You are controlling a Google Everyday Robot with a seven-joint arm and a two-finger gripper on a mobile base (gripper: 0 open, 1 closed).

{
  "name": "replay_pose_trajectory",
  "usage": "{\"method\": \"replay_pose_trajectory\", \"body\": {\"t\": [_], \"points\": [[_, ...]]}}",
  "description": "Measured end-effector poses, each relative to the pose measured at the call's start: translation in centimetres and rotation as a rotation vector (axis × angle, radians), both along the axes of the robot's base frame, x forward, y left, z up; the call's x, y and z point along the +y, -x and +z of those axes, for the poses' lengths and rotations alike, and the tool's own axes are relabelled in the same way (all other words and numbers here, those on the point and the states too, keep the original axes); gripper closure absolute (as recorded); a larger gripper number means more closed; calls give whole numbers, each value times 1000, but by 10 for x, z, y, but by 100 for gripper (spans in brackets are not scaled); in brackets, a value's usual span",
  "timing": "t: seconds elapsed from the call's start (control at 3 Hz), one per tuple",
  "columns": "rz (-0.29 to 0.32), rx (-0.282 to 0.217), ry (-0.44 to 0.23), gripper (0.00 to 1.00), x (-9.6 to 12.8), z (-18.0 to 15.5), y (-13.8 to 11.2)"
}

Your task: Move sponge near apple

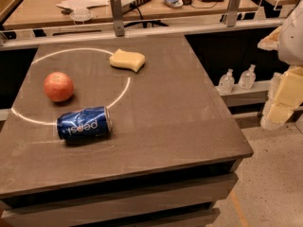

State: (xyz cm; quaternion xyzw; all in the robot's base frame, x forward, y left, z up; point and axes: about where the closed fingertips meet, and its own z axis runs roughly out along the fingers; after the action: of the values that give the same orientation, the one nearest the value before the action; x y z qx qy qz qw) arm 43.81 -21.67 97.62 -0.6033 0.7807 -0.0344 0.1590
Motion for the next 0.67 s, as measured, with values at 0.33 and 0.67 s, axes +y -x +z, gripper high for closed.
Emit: {"method": "replay_pose_trajectory", "body": {"t": [0.33, 0.67], "points": [[0, 0, 0, 0, 0, 0, 0], [1, -44, -189, 0, 9, -7, -33]]}}
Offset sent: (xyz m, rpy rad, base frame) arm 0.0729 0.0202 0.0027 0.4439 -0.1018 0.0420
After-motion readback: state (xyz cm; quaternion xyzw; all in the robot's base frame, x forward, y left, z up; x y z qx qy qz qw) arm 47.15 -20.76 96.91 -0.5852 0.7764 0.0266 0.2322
